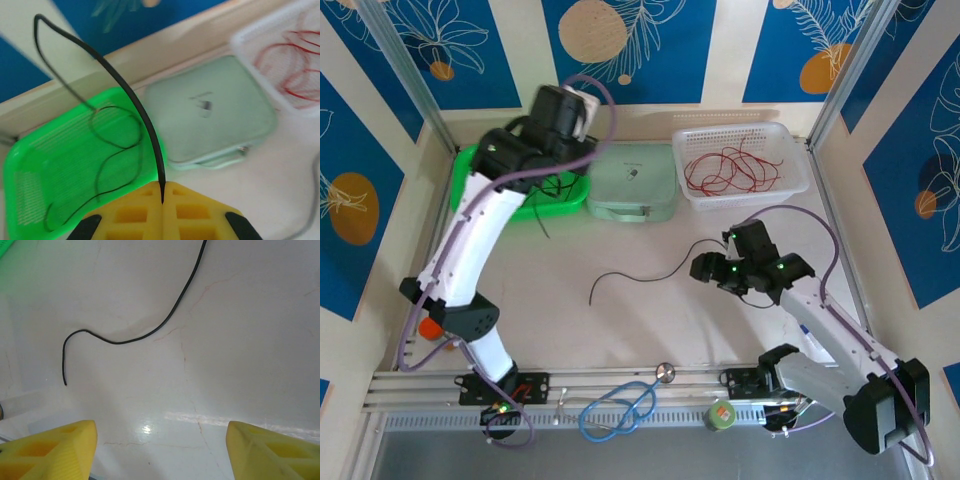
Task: Untangle the cables
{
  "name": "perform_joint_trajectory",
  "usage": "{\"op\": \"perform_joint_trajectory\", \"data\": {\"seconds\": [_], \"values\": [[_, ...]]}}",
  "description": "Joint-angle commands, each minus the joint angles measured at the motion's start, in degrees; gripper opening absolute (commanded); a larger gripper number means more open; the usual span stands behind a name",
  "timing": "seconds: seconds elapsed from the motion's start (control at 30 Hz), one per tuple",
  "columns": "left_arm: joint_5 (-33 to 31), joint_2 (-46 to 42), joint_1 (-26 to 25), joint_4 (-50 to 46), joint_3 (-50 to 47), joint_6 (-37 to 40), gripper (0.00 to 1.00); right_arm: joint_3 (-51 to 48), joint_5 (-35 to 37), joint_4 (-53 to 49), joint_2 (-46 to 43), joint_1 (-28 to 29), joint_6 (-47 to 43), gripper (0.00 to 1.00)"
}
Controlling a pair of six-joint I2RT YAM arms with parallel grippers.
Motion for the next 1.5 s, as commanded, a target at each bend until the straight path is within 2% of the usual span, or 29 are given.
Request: {"op": "perform_joint_trajectory", "data": {"seconds": [0.0,0.1,0.2,0.33,0.47,0.63,0.8,0.9,1.1,1.23,1.47], "values": [[6.33,3.82,7.55,-3.46,3.76,0.65,0.06,-0.77,2.97,1.67,1.44,3.08,3.44,0.69],[11.61,7.44,14.25,-0.62,5.45,-0.56,0.02,-0.43,3.98,2.49,3.89,4.98,4.35,0.69],[14.12,10.39,18.48,4.95,5.26,-0.94,0.0,0.45,4.43,2.85,6.92,6.02,4.54,0.69],[13.1,12.52,21.18,15.48,2.38,0.81,0.0,1.74,4.83,3.26,10.55,6.94,4.54,0.68],[8.05,12.38,22.9,27.96,-5.69,1.68,0.0,2.98,5.39,3.7,13.6,7.57,4.41,0.68],[7.17,11.81,25.06,40.61,-15.99,-1.54,0.0,4.43,5.61,3.74,17.02,7.87,3.7,0.68],[5.35,9.79,25.95,57.3,-30.99,-4.34,0.0,5.29,5.6,3.65,18.97,8.27,3.24,0.68],[4.56,8.46,26.21,64.03,-38.78,-8.15,0.0,5.27,5.76,3.57,19.25,8.3,3.06,0.68],[2.88,4.45,26.13,71.69,-51.82,-18.6,0.0,5.71,5.53,3.39,19.65,8.36,2.78,0.68],[0.81,2.63,26.24,73.77,-56.77,-24.18,0.0,5.9,5.43,3.26,19.34,8.62,2.69,0.68],[-1.15,7.69,26.22,57.36,-49.8,-33.26,0.0,5.48,5.73,2.69,17.59,9.06,2.59,0.68]]}}
